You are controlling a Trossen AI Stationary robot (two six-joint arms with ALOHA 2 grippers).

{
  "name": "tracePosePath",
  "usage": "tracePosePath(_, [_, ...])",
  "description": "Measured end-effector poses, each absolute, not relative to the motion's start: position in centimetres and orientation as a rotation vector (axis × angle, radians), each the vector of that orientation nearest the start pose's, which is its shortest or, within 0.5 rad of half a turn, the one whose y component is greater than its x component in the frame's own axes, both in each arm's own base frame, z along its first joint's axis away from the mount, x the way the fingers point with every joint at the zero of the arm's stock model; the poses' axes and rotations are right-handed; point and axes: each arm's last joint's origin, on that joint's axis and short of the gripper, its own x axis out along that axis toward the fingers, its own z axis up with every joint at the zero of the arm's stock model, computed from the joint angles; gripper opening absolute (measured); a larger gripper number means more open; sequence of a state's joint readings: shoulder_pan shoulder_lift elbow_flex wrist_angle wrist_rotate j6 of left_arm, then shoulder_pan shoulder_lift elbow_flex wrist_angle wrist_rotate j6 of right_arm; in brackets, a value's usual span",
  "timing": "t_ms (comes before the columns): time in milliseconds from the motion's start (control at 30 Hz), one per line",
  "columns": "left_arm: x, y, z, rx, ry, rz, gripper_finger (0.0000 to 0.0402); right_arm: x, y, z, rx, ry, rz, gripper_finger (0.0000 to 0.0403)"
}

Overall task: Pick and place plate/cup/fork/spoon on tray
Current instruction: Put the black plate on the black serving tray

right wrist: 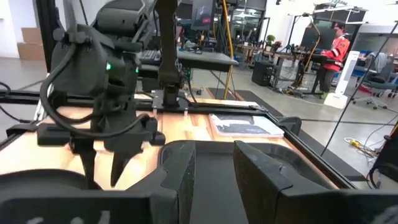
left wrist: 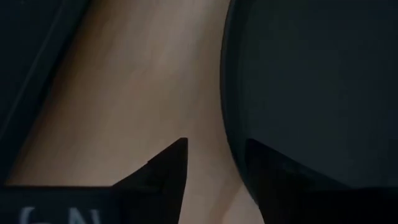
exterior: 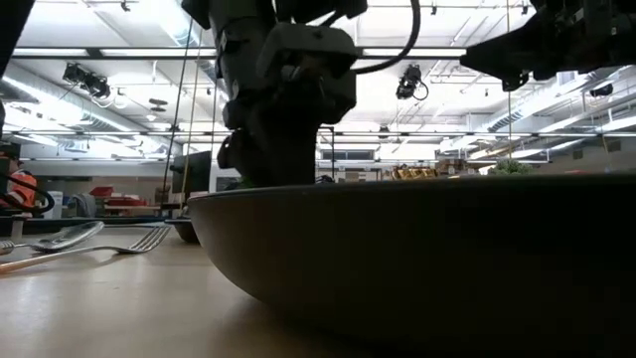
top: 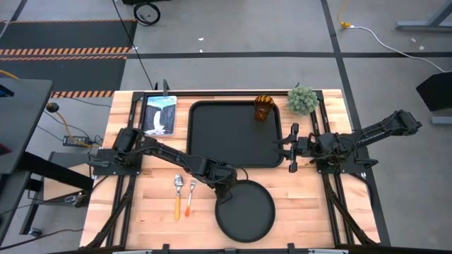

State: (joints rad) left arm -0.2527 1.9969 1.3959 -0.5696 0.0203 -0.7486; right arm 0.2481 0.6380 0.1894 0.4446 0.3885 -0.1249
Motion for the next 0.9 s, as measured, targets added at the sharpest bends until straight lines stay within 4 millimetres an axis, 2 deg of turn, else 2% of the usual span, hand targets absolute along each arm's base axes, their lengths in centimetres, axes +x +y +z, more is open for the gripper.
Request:
tracePosePath(300, [39.13,-10.35,16.05,-0.513,1.194,0.196,0.0120,14.82,2.62,20.74,-0.128,0.016,-0.141,0.0116])
tracePosePath(700, [39.14,-10.27,16.04,-0.508,1.194,0.196,0.0019,14.84,2.62,20.77,-0.127,0.013,-0.142,0.0116])
tracePosePath(900, [39.18,-10.13,16.05,-0.496,1.192,0.192,0.0013,14.84,2.62,20.77,-0.127,0.013,-0.142,0.0116])
